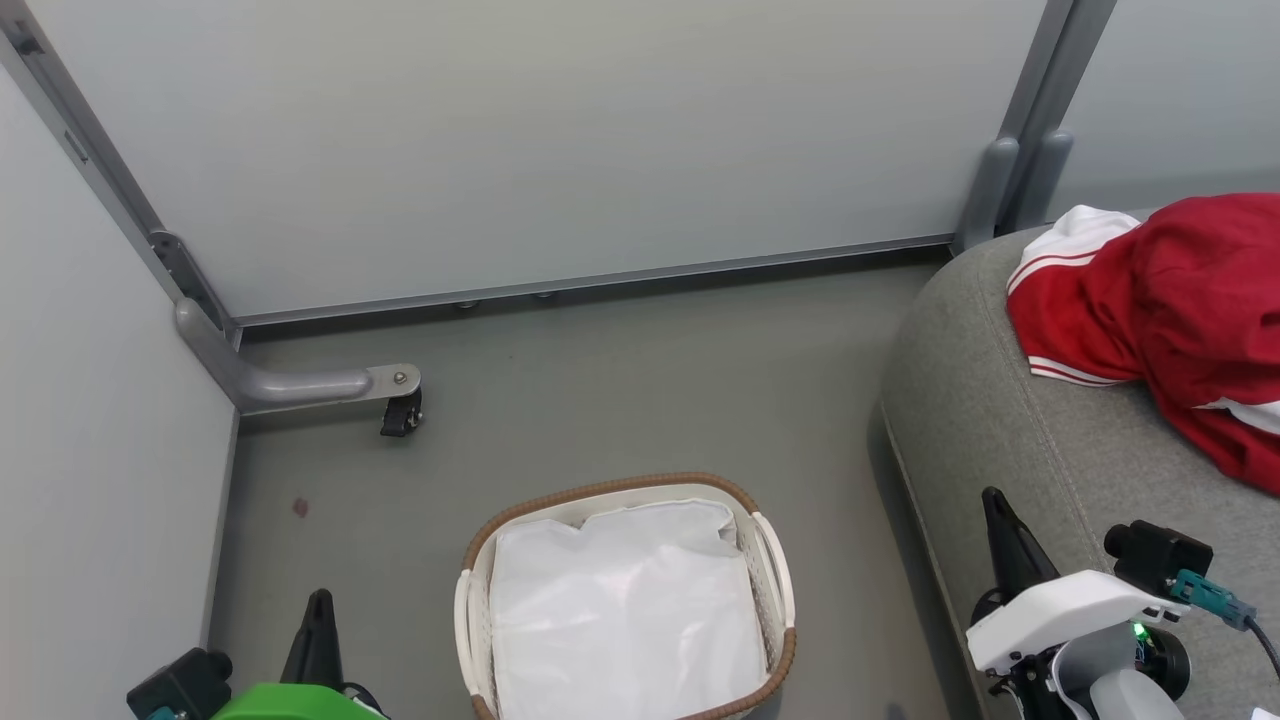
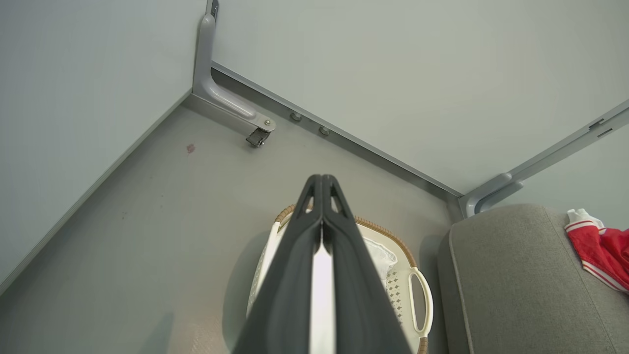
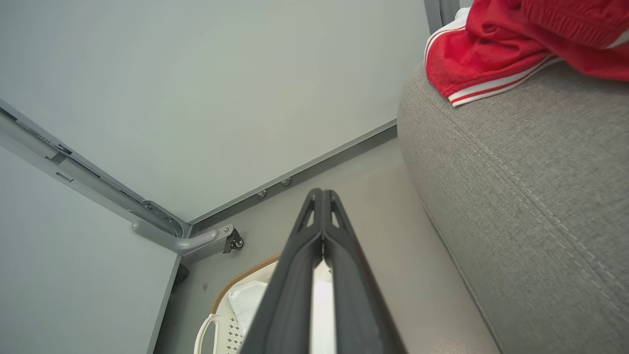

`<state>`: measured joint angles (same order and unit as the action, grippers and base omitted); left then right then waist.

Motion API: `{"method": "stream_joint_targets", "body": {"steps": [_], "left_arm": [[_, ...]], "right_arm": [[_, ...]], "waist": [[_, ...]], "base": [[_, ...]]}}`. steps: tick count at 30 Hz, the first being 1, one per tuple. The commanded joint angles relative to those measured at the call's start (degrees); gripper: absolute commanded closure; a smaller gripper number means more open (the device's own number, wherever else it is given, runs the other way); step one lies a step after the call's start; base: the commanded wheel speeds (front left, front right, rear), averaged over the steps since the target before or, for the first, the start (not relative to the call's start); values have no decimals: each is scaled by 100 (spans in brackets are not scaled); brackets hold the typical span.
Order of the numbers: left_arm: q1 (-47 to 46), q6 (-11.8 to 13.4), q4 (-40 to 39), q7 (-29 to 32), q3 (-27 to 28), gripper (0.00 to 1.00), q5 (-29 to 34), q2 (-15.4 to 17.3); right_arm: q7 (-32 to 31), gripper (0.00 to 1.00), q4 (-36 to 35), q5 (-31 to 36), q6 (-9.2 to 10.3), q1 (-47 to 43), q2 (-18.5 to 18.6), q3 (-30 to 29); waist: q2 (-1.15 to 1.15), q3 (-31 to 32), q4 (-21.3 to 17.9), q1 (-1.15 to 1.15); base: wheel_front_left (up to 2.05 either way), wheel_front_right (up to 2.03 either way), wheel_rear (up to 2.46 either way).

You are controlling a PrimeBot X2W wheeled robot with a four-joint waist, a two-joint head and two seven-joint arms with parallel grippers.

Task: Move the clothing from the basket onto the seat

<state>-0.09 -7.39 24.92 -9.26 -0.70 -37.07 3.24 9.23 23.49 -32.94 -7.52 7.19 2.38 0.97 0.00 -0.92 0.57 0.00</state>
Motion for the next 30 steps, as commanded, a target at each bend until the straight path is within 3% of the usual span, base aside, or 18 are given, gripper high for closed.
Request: {"method": "stream_joint_targets", "body": {"steps": [1, 30], "left_arm": [[-199, -3, -124, 49, 48, 100, -242, 28], [-383, -7, -504, 632, 312, 100, -2257, 7]], "right_arm": [[-52, 100, -126, -245, 0, 34, 24, -45], [-635, 100, -451, -2416, 2, -16, 40, -319]], "waist": [[0, 1, -1, 0], [0, 21, -16, 0]], "base": [[0, 0, 0], [0, 0, 0]]}}
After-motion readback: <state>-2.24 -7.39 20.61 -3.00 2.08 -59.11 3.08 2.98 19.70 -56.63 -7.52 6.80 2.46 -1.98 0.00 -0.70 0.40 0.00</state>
